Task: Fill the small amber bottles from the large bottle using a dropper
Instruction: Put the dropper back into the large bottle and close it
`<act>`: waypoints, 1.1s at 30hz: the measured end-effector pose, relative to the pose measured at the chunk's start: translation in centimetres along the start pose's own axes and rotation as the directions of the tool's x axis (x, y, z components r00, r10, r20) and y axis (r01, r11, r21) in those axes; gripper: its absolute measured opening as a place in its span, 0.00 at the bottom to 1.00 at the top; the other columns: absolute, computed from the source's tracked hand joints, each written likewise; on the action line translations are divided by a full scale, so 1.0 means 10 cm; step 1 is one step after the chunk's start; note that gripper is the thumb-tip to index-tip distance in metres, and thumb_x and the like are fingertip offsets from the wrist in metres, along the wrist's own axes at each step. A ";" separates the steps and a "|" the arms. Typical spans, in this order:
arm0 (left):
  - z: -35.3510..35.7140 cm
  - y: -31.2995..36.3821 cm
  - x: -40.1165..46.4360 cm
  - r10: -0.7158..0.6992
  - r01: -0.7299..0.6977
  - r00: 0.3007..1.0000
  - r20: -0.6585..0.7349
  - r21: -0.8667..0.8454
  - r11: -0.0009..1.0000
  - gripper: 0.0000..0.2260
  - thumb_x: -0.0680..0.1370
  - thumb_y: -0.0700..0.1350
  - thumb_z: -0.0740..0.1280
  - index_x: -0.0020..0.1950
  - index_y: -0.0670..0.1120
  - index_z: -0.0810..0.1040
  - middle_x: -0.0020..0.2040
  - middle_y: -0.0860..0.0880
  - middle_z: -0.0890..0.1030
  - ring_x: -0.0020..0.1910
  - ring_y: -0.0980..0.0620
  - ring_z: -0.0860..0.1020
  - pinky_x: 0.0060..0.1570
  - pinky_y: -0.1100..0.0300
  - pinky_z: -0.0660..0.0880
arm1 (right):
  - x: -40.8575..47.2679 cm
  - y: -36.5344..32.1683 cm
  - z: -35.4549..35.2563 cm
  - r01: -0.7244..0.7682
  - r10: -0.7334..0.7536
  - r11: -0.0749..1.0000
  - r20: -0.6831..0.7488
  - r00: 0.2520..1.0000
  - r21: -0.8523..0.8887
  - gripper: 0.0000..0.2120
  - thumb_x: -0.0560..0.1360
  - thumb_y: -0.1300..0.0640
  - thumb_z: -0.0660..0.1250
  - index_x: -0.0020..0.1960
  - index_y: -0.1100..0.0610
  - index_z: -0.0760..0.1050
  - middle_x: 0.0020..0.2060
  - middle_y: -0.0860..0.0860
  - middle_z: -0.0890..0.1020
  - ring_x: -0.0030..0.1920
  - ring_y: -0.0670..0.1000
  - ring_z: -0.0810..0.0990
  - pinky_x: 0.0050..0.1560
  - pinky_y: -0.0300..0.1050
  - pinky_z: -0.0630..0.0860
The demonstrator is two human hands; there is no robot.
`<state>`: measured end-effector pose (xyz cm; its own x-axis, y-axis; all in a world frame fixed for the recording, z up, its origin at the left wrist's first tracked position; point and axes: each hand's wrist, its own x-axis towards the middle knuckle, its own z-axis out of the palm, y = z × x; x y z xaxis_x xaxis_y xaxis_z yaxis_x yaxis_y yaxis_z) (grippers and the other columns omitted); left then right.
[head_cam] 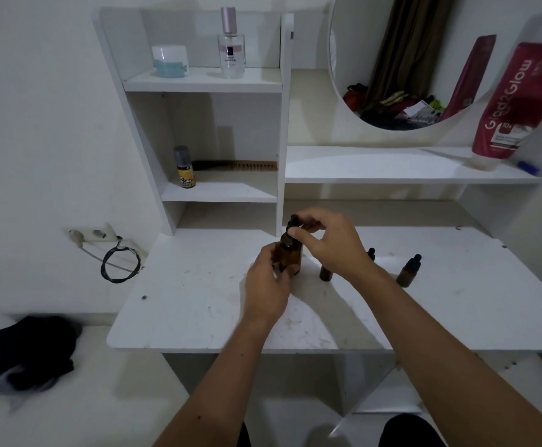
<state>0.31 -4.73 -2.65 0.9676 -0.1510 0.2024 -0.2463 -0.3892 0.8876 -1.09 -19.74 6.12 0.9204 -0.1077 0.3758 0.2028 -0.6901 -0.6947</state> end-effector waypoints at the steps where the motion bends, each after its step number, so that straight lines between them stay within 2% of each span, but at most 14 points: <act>1: 0.00 0.00 0.00 0.004 -0.004 1.000 -0.003 0.003 1.000 0.20 0.80 0.43 0.71 0.70 0.53 0.72 0.59 0.60 0.78 0.58 0.60 0.76 0.61 0.68 0.72 | 0.01 0.00 0.01 -0.014 0.015 1.000 -0.015 1.000 0.005 0.08 0.76 0.51 0.77 0.53 0.48 0.82 0.44 0.39 0.84 0.46 0.39 0.81 0.48 0.27 0.75; 3: 0.00 0.00 0.00 -0.004 0.004 1.000 -0.002 -0.007 1.000 0.20 0.80 0.43 0.71 0.70 0.53 0.72 0.62 0.58 0.79 0.59 0.60 0.76 0.62 0.67 0.71 | 0.04 0.00 0.02 -0.030 0.030 1.000 -0.032 0.999 0.005 0.12 0.73 0.47 0.79 0.53 0.48 0.82 0.43 0.39 0.83 0.46 0.37 0.81 0.46 0.25 0.73; 5: 0.00 0.01 0.00 -0.023 0.023 1.000 0.004 -0.014 1.000 0.20 0.80 0.44 0.71 0.70 0.53 0.72 0.63 0.57 0.80 0.59 0.61 0.76 0.61 0.67 0.71 | 0.04 -0.02 0.02 -0.010 0.010 1.000 -0.034 0.999 -0.007 0.17 0.74 0.44 0.77 0.59 0.48 0.82 0.48 0.40 0.83 0.49 0.38 0.80 0.49 0.25 0.73; 7: -0.01 0.01 0.00 -0.028 0.028 1.000 0.005 -0.020 0.999 0.20 0.80 0.45 0.71 0.70 0.53 0.72 0.63 0.57 0.80 0.58 0.61 0.76 0.61 0.68 0.71 | 0.01 -0.03 0.00 0.017 -0.017 1.000 -0.029 0.999 0.001 0.16 0.77 0.48 0.75 0.63 0.49 0.82 0.51 0.41 0.83 0.52 0.40 0.81 0.53 0.28 0.76; 10: -0.01 0.02 -0.01 -0.013 0.013 1.000 -0.002 -0.030 0.999 0.20 0.80 0.43 0.71 0.70 0.53 0.73 0.62 0.57 0.80 0.59 0.60 0.77 0.63 0.64 0.74 | -0.01 -0.03 -0.01 0.020 -0.019 1.000 -0.020 1.000 0.004 0.10 0.77 0.53 0.76 0.57 0.50 0.83 0.46 0.40 0.84 0.49 0.42 0.82 0.51 0.32 0.78; 12: -0.01 0.02 -0.01 -0.013 0.012 1.000 -0.008 -0.025 1.000 0.20 0.80 0.43 0.71 0.70 0.53 0.72 0.63 0.57 0.80 0.60 0.59 0.77 0.64 0.63 0.73 | 0.02 -0.03 0.01 -0.013 0.013 1.000 -0.046 0.999 0.004 0.11 0.74 0.49 0.79 0.53 0.49 0.82 0.43 0.40 0.83 0.46 0.41 0.81 0.47 0.27 0.75; 14: -0.01 0.03 0.00 -0.017 0.017 1.000 -0.008 -0.018 1.000 0.20 0.80 0.44 0.71 0.70 0.53 0.73 0.63 0.56 0.80 0.60 0.59 0.77 0.64 0.62 0.74 | 0.03 -0.03 0.01 -0.009 0.009 1.000 -0.057 0.998 -0.014 0.14 0.73 0.46 0.79 0.56 0.49 0.81 0.45 0.42 0.82 0.47 0.41 0.81 0.47 0.26 0.75; 18: 0.00 0.03 0.00 -0.024 0.023 1.000 -0.007 -0.030 0.999 0.20 0.80 0.44 0.71 0.71 0.52 0.73 0.63 0.55 0.81 0.61 0.56 0.78 0.66 0.56 0.76 | 0.00 -0.01 -0.04 0.067 -0.067 0.997 -0.006 0.998 -0.046 0.13 0.79 0.54 0.74 0.63 0.52 0.82 0.51 0.45 0.84 0.51 0.45 0.82 0.56 0.38 0.80; 20: 0.00 0.03 0.00 -0.020 0.020 1.000 -0.009 -0.024 1.000 0.21 0.80 0.43 0.72 0.71 0.52 0.72 0.64 0.55 0.81 0.62 0.56 0.78 0.67 0.57 0.75 | 0.00 -0.01 -0.05 0.039 -0.038 0.998 0.016 0.999 -0.049 0.11 0.78 0.55 0.75 0.60 0.52 0.83 0.48 0.43 0.85 0.49 0.44 0.83 0.55 0.36 0.80; 23: 0.00 0.02 0.00 -0.017 0.017 1.000 -0.013 -0.002 1.000 0.21 0.79 0.43 0.72 0.71 0.53 0.72 0.64 0.55 0.80 0.63 0.56 0.77 0.67 0.59 0.74 | 0.03 0.02 -0.05 -0.004 0.003 1.000 -0.030 1.000 -0.024 0.11 0.74 0.51 0.79 0.53 0.53 0.83 0.44 0.44 0.85 0.46 0.42 0.82 0.48 0.30 0.78; 25: 0.01 0.02 0.00 -0.017 0.017 1.000 -0.012 -0.004 1.000 0.21 0.80 0.43 0.72 0.71 0.53 0.72 0.64 0.56 0.80 0.62 0.57 0.77 0.67 0.58 0.74 | 0.02 0.02 -0.07 0.010 -0.010 1.000 -0.034 0.999 -0.018 0.12 0.75 0.51 0.78 0.56 0.53 0.83 0.46 0.44 0.85 0.48 0.41 0.82 0.50 0.30 0.78; 28: 0.01 0.02 0.00 -0.023 0.023 1.000 -0.012 0.006 1.000 0.21 0.80 0.44 0.71 0.71 0.52 0.72 0.64 0.55 0.80 0.63 0.56 0.77 0.67 0.58 0.73 | 0.00 0.03 -0.07 0.028 -0.028 0.999 0.021 0.999 -0.022 0.13 0.79 0.54 0.74 0.63 0.53 0.83 0.53 0.45 0.86 0.52 0.43 0.83 0.59 0.38 0.80; 30: 0.01 0.03 0.00 -0.026 0.026 1.000 -0.015 -0.001 1.000 0.20 0.80 0.44 0.71 0.71 0.52 0.72 0.64 0.56 0.80 0.60 0.58 0.77 0.65 0.62 0.72 | 0.00 0.03 -0.06 -0.001 0.002 1.000 0.035 0.999 -0.007 0.11 0.78 0.54 0.75 0.60 0.53 0.84 0.51 0.44 0.86 0.51 0.41 0.83 0.58 0.38 0.81; 33: 0.01 0.04 -0.01 -0.034 0.034 0.999 -0.010 0.005 0.999 0.21 0.80 0.44 0.72 0.71 0.53 0.72 0.63 0.57 0.79 0.58 0.62 0.74 0.62 0.67 0.69 | 0.01 0.05 -0.05 -0.036 0.036 0.999 -0.002 0.999 -0.011 0.12 0.74 0.49 0.78 0.55 0.52 0.83 0.46 0.43 0.86 0.49 0.40 0.83 0.52 0.31 0.78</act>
<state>0.15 -4.94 -2.33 0.9759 -0.1287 0.1762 -0.2137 -0.3988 0.8918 -1.03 -20.49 6.15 0.9265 -0.1337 0.3519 0.1662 -0.6936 -0.7010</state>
